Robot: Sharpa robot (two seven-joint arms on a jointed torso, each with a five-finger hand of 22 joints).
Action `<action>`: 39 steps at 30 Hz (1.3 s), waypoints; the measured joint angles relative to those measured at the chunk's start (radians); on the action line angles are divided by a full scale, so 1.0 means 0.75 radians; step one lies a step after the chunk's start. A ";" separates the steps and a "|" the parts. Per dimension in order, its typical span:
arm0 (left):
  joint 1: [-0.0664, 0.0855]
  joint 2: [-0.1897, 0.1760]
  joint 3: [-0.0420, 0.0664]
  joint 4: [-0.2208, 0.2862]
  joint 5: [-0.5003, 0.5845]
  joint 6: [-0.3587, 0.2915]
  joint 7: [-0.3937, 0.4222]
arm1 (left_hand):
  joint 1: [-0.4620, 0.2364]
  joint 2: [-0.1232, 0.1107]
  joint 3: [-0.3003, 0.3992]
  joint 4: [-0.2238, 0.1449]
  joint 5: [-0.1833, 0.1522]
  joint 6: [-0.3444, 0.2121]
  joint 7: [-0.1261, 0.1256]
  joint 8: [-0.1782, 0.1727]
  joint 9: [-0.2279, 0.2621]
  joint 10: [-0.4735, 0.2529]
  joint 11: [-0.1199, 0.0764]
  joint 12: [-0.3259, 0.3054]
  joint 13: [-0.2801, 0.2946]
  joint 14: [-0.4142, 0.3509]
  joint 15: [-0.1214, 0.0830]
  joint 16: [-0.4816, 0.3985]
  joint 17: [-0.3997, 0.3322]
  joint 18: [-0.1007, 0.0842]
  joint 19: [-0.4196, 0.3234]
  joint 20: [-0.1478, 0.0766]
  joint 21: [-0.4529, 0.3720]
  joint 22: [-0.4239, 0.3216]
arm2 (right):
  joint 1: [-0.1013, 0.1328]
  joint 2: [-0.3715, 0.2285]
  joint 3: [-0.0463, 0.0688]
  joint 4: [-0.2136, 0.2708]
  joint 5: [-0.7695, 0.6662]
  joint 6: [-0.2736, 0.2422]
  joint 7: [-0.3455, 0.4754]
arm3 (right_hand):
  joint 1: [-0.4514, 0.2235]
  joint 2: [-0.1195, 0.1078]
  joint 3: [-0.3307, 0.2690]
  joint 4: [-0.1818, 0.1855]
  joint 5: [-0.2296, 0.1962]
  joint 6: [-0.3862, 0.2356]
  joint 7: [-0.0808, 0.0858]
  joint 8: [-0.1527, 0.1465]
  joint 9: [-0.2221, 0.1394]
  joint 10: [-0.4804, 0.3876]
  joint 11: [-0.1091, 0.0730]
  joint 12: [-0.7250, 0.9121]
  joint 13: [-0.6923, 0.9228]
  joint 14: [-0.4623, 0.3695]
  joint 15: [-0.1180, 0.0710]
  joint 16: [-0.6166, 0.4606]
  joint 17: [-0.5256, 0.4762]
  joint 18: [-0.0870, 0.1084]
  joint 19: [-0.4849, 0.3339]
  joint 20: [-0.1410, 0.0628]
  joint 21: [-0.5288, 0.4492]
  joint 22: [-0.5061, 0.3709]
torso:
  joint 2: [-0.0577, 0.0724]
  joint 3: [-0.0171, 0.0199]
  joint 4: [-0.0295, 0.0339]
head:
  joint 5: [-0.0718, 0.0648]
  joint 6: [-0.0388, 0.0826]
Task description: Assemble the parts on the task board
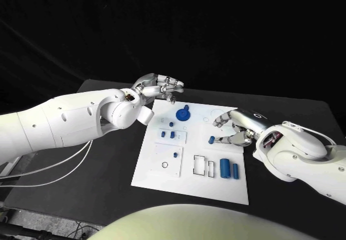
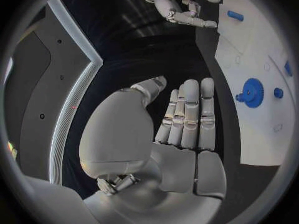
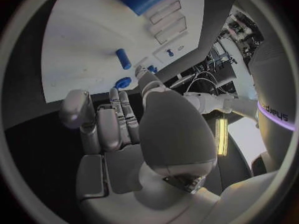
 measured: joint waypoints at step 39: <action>0.000 -0.003 -0.001 -0.001 0.000 0.009 -0.001 | 0.000 0.000 0.000 0.000 0.000 0.000 0.000 0.007 0.001 0.000 0.000 0.000 -0.001 0.000 0.000 0.000 -0.001 0.000 0.000 0.000 0.000 -0.001 | -0.044 0.131 -0.014 -0.145 -0.136 0.121 0.037 | -0.050 -0.085 0.626 -0.029 -0.090 0.188 0.007 0.062 -0.068 0.286 -0.053 -0.044 -0.060 0.036 -0.036 0.049 0.115 -0.003 0.131 -0.044 0.255 0.001 | 0.001 0.0000 -0.0008 | -0.003 0.000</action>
